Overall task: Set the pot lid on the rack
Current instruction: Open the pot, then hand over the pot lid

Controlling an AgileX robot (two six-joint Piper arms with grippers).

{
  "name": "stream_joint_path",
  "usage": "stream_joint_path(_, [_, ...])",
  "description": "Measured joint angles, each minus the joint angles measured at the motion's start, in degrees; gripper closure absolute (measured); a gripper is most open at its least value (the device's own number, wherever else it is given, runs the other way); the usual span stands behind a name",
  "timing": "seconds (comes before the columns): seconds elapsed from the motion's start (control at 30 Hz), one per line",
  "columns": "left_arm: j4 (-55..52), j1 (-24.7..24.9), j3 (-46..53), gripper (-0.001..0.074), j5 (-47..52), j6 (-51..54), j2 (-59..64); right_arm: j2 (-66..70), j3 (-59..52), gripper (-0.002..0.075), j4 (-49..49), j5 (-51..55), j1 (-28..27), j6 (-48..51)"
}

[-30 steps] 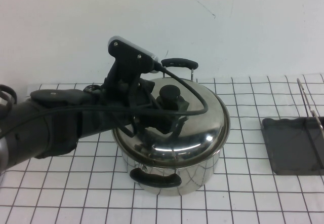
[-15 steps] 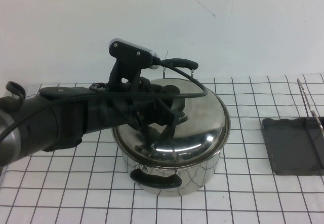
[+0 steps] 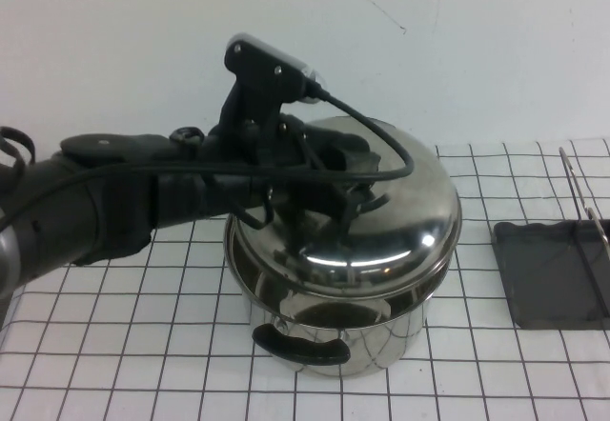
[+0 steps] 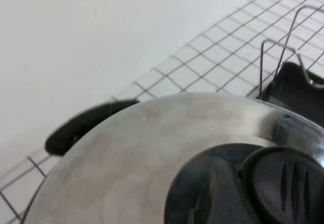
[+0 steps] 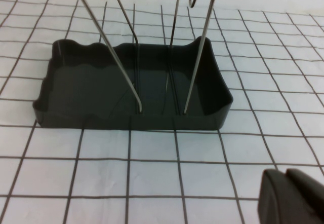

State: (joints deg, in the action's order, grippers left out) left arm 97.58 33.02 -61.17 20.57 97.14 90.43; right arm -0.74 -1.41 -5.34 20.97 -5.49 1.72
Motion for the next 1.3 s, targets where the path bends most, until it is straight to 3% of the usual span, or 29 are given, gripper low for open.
stream_joint_path(1.1, [-0.2,0.0,-1.19,0.04,7.45,1.64,-7.46,0.0,0.0,0.073,-2.65,0.0,0.0,0.19])
stream_joint_path(1.2, [-0.48,0.0,-1.19,0.04,9.54,1.92,-7.46,0.0,0.0,0.073,6.14,-1.32,0.0,-3.82])
stream_joint_path(1.3, [-1.0,0.0,-1.19,0.04,10.39,2.06,-7.46,0.0,-0.12,0.073,23.94,-3.22,0.0,-11.76])
